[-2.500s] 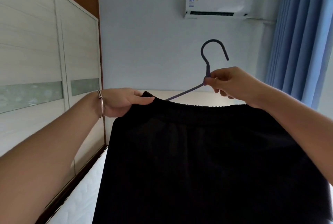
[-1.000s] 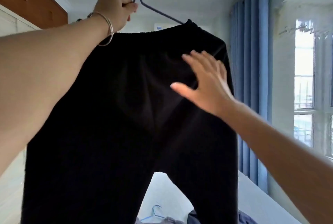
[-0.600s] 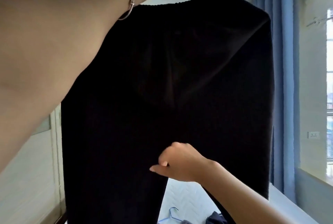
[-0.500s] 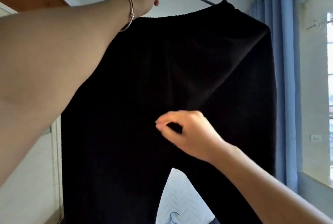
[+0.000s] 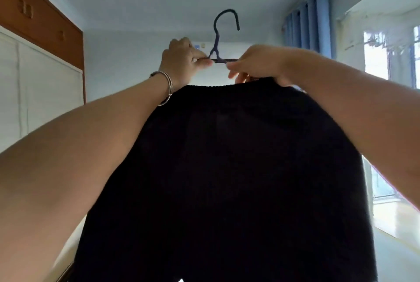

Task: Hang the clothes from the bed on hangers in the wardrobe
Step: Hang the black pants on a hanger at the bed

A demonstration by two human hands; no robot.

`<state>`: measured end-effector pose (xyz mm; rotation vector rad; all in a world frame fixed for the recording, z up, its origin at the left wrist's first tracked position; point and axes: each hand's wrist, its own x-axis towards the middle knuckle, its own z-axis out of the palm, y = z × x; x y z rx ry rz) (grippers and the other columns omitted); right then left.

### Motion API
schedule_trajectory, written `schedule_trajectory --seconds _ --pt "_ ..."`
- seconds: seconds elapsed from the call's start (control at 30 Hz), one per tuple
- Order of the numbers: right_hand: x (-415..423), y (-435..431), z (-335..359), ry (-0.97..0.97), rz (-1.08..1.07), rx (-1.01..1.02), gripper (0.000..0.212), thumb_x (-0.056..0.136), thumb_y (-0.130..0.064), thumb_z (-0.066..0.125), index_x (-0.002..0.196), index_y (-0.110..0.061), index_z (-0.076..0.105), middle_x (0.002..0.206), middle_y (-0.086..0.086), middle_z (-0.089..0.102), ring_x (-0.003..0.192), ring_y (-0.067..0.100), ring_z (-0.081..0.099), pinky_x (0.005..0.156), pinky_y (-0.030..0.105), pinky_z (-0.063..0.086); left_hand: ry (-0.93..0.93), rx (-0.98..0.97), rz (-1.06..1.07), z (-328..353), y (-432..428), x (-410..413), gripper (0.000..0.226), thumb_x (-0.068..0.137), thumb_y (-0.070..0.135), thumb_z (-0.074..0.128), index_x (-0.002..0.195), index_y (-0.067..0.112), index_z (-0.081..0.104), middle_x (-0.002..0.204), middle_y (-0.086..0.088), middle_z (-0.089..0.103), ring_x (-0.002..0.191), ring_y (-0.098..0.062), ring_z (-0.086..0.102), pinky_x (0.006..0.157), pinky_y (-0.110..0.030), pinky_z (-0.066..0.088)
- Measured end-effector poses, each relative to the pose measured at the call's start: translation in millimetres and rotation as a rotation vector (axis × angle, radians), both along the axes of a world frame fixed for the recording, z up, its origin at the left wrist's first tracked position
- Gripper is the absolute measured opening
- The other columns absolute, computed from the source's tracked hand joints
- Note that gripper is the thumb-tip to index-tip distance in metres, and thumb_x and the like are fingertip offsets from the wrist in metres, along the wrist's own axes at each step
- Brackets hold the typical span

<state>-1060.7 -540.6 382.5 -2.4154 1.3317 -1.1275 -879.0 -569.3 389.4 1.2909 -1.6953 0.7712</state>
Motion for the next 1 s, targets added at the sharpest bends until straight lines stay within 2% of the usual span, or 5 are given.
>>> schedule_trajectory --seconds 0.23,0.37,0.63,0.8,1.0 --pt "27.5 -14.0 -6.4 -0.833 0.291 0.557 0.028 0.097 0.002 0.025 0.090 -0.006 0.051 0.054 0.008 0.045 0.020 0.009 0.037 0.025 0.013 0.029 0.139 0.279 -0.061 -0.9 0.7 -29.2 0.024 0.089 0.025 0.056 0.101 0.006 0.066 0.095 -0.012 0.067 0.086 -0.022 0.061 0.081 -0.025 0.046" --pt "51.0 -13.5 3.3 -1.200 0.462 0.649 0.029 0.094 0.001 0.025 0.071 -0.001 0.042 0.074 0.012 0.047 0.065 0.024 0.051 0.064 0.023 0.052 0.398 0.564 -0.389 1.0 38.0 -24.6 0.046 0.094 0.049 0.036 0.095 0.011 0.062 0.078 0.001 0.060 0.066 -0.010 0.058 0.062 -0.020 0.049" --pt "69.6 6.7 -4.5 -0.593 0.456 0.567 0.024 0.095 -0.001 0.037 0.110 -0.001 0.056 0.093 0.007 0.064 0.087 0.017 0.061 0.076 0.026 0.052 0.182 0.660 0.001 -6.3 80.7 27.8 0.022 0.082 0.008 0.058 0.099 0.017 0.068 0.082 0.000 0.067 0.072 -0.015 0.062 0.060 -0.020 0.050" --pt "57.1 1.9 -17.1 -0.072 0.056 -0.196 0.024 0.090 -0.015 0.052 0.106 -0.002 0.064 0.108 0.010 0.066 0.095 0.021 0.059 0.093 0.037 0.048 0.055 0.348 0.068 -19.8 76.4 40.0 0.028 0.087 0.004 0.052 0.107 0.016 0.067 0.098 -0.001 0.061 0.093 -0.017 0.052 0.083 -0.025 0.035" --pt "24.3 -20.0 -27.2 -0.241 0.109 -0.128 0.054 0.085 -0.050 0.056 0.122 -0.011 0.047 0.102 0.003 0.061 0.083 0.014 0.058 0.079 0.028 0.039 0.050 0.347 -0.073 -29.1 80.1 52.8 0.025 0.088 0.007 0.055 0.103 0.021 0.068 0.096 0.003 0.064 0.086 -0.009 0.056 0.081 -0.017 0.035"
